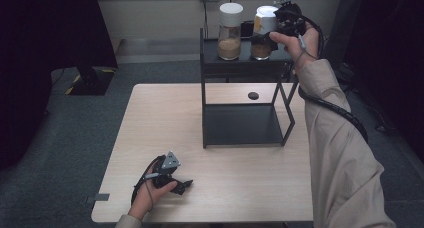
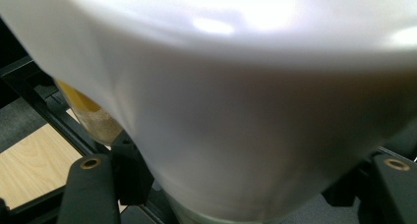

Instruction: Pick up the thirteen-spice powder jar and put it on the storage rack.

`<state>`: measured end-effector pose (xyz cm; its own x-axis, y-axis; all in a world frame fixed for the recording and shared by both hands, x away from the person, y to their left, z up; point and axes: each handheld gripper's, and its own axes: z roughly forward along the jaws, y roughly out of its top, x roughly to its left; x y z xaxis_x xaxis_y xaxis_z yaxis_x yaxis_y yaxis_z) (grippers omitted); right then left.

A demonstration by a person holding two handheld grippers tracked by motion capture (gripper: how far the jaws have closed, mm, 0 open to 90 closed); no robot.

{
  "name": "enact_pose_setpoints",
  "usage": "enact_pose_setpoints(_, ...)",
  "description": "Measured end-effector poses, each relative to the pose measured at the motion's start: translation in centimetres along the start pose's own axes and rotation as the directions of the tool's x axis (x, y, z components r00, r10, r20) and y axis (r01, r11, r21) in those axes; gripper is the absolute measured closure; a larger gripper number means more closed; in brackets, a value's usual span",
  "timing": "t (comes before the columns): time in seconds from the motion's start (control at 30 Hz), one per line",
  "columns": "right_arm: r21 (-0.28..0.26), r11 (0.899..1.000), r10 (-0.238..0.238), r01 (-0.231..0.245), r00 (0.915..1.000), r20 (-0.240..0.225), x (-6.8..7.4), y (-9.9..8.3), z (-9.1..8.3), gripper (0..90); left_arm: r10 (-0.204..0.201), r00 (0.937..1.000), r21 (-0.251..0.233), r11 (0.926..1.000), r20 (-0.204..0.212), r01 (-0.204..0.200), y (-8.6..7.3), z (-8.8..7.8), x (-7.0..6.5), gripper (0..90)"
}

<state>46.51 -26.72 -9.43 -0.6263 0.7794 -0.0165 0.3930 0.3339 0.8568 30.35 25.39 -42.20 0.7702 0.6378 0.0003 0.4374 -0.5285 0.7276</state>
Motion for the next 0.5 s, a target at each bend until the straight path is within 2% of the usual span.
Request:
enact_pose_setpoints(0.2,-0.006,1.0,-0.002,0.002,1.0,0.008,0.2,-0.2,0.2,29.6,0.001,1.0,0.0,1.0,0.001,-0.001,0.0,0.0,0.0,0.0)
enact_pose_setpoints(0.3,0.014,1.0,-0.014,0.013,0.9997,0.018,0.6,0.1,0.4,26.0,0.001,1.0,0.0,1.0,0.001,-0.001,0.0,0.0,0.0,0.0)
enact_pose_setpoints(0.5,0.014,1.0,0.007,-0.007,0.9995,0.03,1.3,0.2,0.7,8.7,0.001,1.0,0.0,1.0,0.001,-0.001,0.0,0.0,0.0,0.0)
